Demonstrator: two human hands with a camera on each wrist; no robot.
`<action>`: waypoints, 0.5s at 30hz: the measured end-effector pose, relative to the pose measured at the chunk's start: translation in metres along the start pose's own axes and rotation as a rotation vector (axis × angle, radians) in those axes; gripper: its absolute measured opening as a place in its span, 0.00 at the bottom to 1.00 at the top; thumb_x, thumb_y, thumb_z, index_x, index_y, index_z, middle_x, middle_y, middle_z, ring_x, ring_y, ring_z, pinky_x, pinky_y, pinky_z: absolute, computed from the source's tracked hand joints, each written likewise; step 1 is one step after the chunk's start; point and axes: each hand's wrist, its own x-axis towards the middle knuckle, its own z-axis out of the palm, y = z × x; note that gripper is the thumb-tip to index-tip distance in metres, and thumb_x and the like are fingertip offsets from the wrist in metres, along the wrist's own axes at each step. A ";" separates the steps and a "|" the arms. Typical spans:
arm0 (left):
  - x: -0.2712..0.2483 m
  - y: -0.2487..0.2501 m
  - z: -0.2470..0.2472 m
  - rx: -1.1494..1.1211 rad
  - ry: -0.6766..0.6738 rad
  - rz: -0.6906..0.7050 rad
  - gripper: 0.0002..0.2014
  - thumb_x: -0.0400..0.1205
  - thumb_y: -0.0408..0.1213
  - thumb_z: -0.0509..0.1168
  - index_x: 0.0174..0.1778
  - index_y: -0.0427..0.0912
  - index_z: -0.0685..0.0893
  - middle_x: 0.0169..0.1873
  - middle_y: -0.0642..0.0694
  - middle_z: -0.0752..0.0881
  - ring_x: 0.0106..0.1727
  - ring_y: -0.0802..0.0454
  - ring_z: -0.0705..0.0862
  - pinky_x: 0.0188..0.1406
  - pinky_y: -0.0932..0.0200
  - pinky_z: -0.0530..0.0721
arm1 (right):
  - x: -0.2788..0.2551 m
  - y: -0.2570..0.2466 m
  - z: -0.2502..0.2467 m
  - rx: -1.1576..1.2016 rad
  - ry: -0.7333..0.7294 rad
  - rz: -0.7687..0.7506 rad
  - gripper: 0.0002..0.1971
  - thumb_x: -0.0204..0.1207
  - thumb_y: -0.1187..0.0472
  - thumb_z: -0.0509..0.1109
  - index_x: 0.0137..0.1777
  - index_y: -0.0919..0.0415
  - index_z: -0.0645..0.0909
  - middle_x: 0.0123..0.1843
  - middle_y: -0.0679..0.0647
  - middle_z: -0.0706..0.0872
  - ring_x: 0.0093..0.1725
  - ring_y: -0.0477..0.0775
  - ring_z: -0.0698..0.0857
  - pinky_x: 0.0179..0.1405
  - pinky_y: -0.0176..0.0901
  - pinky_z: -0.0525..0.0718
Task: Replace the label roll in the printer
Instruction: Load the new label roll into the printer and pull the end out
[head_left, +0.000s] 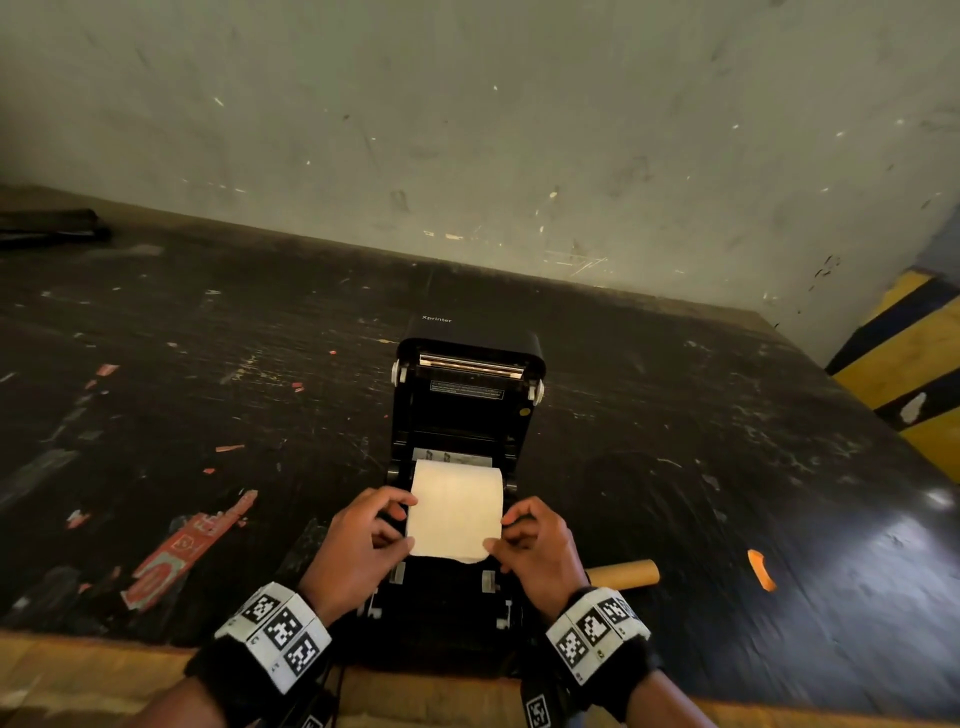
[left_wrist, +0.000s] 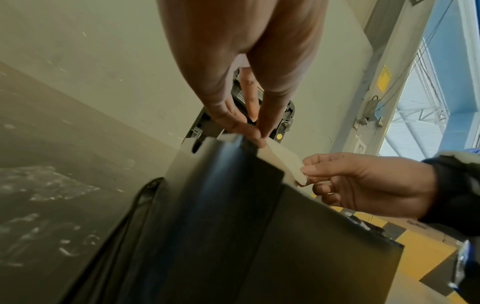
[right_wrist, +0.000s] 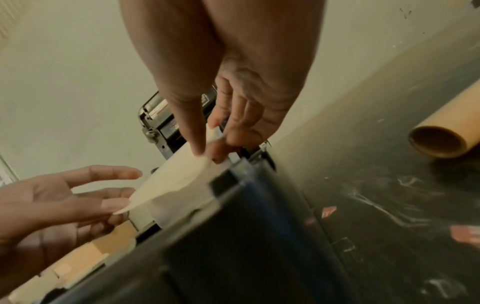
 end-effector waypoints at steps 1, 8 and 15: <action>0.001 -0.001 0.001 0.005 0.014 0.005 0.19 0.72 0.24 0.71 0.54 0.49 0.80 0.47 0.45 0.80 0.41 0.55 0.87 0.41 0.65 0.85 | 0.000 0.001 0.000 -0.031 0.003 -0.014 0.12 0.68 0.66 0.78 0.46 0.59 0.77 0.39 0.56 0.88 0.36 0.48 0.87 0.36 0.39 0.87; 0.011 -0.011 0.005 0.056 0.053 0.041 0.21 0.72 0.26 0.72 0.52 0.57 0.79 0.48 0.48 0.80 0.40 0.57 0.87 0.42 0.64 0.85 | -0.001 0.003 -0.004 -0.162 0.030 -0.102 0.10 0.68 0.62 0.78 0.43 0.56 0.78 0.38 0.53 0.87 0.38 0.43 0.86 0.42 0.37 0.87; 0.010 -0.016 0.006 0.101 0.034 -0.011 0.23 0.73 0.27 0.71 0.56 0.55 0.74 0.48 0.49 0.79 0.40 0.55 0.86 0.36 0.66 0.85 | 0.002 0.005 -0.005 -0.146 -0.048 -0.078 0.09 0.70 0.65 0.76 0.42 0.59 0.77 0.40 0.56 0.89 0.42 0.46 0.89 0.47 0.45 0.89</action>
